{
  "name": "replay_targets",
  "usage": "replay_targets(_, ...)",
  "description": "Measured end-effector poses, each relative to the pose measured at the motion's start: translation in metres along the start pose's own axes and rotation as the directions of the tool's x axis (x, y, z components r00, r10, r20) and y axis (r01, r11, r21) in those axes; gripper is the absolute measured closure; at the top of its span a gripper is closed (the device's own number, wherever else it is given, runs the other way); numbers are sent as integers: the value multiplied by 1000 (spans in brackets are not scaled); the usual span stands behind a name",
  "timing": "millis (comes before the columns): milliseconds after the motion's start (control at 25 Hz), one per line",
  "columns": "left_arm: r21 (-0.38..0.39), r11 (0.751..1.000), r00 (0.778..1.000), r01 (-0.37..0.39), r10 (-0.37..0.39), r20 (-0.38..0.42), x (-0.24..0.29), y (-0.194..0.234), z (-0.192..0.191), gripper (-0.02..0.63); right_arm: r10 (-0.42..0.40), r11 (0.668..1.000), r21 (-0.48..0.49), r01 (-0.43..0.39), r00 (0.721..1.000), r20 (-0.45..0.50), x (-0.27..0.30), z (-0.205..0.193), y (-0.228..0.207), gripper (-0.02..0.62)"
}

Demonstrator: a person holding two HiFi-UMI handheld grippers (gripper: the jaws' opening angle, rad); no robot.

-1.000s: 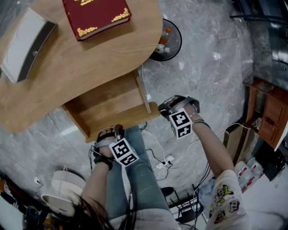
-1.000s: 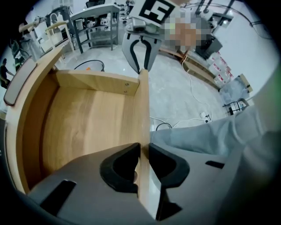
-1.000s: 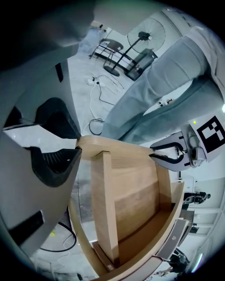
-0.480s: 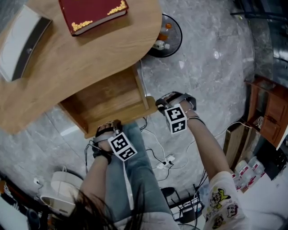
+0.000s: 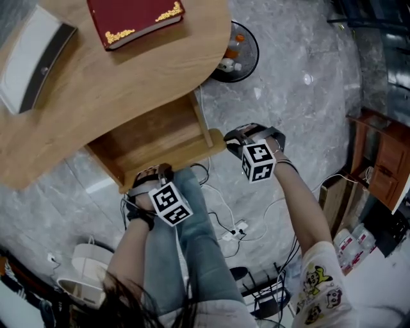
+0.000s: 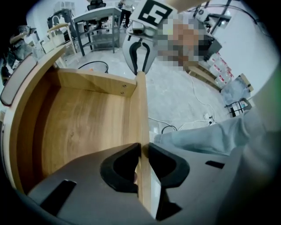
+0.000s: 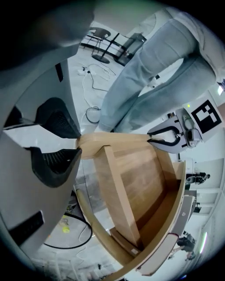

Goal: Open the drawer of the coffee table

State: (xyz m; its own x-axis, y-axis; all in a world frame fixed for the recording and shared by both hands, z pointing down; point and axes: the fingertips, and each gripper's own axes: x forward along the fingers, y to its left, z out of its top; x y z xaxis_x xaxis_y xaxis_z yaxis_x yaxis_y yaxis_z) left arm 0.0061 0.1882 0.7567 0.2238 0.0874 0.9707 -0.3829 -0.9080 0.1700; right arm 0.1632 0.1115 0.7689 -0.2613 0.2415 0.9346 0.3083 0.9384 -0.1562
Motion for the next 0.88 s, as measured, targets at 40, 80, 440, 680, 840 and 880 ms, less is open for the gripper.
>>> replay_targets(40, 2, 1000, 1000, 5, -5, -1, 0, 0, 0, 540, 17, 1000, -15, -17, 1000, -7, 0, 0, 0, 532)
replay_targets(80, 3, 1000, 1000, 7, -7, -3, 0, -1, 0, 540, 25, 999, -20, -25, 1000, -10, 0, 1, 0, 532)
replay_targets(440, -2, 1000, 1000, -8, 8, 15, 1, 4, -1, 511, 25, 997, 69, -25, 1000, -3, 2, -1, 1, 520)
replay_targets(680, -11, 999, 999, -41, 41, 27, -17, 7, -3, 476, 17, 988, 153, -19, 1000, 15, -17, 9, 7, 520)
replay_targets(840, -20, 998, 997, -61, 62, 40, -45, 9, 0, 476, -3, 979, 202, -1, 1000, 16, -42, 23, 12, 520)
replay_targets(880, -28, 997, 996, -72, 73, 47, -54, 12, 2, 476, -15, 976, 218, 11, 1000, 19, -50, 28, 11, 520)
